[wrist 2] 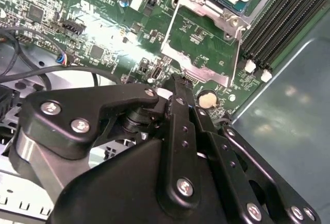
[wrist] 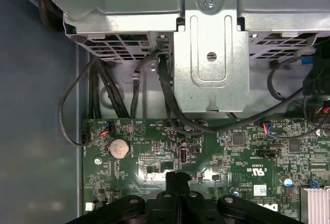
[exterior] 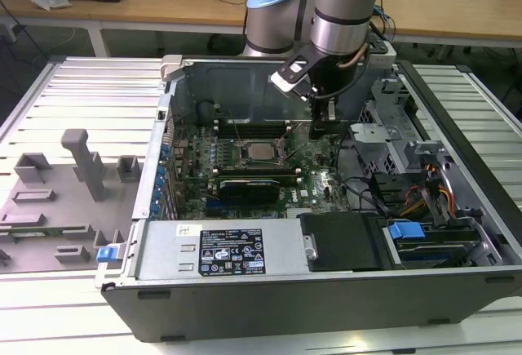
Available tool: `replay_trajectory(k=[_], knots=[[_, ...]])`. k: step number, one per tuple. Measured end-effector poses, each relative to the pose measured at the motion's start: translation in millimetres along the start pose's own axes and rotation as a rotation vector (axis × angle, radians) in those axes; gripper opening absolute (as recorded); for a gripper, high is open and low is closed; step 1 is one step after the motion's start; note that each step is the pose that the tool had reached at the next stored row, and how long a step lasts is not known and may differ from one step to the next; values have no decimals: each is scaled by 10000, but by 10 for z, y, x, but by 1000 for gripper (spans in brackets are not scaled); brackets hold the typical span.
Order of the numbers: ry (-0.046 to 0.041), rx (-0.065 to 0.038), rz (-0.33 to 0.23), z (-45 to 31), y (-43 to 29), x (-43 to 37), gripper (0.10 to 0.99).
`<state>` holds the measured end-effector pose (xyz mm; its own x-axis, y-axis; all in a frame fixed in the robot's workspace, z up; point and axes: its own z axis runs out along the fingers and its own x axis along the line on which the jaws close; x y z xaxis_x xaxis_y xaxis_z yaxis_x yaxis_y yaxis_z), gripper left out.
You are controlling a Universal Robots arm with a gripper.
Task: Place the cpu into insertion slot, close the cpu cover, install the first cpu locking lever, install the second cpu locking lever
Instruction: 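Close the cpu cover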
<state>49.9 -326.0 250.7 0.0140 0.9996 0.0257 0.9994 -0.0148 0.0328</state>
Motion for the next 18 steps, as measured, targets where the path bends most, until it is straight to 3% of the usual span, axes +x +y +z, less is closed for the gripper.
replay_trajectory(k=[5,6,7,9,10,11,15,18], knots=[[7,6,-2,6,0,4,106],[22,95,1,9,1,4,106],[35,198,4,10,3,4,106],[75,547,15,12,11,4,106],[110,854,23,13,19,4,106],[124,998,27,15,21,4,106],[122,988,27,13,3,7,106],[123,885,22,11,-107,33,106]])
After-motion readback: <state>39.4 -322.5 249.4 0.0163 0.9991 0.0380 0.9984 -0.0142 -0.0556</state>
